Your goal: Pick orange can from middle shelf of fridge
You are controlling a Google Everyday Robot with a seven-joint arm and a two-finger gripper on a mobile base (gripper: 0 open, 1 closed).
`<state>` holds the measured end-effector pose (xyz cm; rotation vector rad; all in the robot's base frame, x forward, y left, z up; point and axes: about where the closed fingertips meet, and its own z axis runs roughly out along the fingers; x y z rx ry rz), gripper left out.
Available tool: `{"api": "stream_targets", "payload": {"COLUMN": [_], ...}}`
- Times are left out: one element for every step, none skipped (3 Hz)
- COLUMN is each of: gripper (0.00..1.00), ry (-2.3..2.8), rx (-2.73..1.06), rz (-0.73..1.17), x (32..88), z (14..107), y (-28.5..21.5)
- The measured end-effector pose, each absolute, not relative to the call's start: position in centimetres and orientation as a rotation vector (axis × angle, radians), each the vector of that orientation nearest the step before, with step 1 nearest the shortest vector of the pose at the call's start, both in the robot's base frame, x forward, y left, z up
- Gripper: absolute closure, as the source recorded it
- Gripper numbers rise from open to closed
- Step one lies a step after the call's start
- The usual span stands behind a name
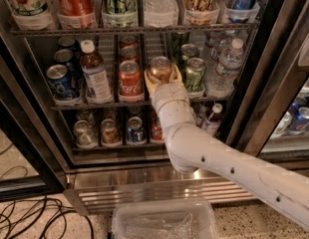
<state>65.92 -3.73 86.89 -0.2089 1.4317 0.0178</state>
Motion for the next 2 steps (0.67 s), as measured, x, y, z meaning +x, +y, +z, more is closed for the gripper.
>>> {"api": "stream_targets", "payload": {"gripper": [1.00,1.00], "ry": [1.348,1.273], "rx": [-0.185,-0.213], "rz": [0.078,0.176], "x": [64.9,63.1], "z": [89.6,92.1], "y": [-5.1,-5.8]}}
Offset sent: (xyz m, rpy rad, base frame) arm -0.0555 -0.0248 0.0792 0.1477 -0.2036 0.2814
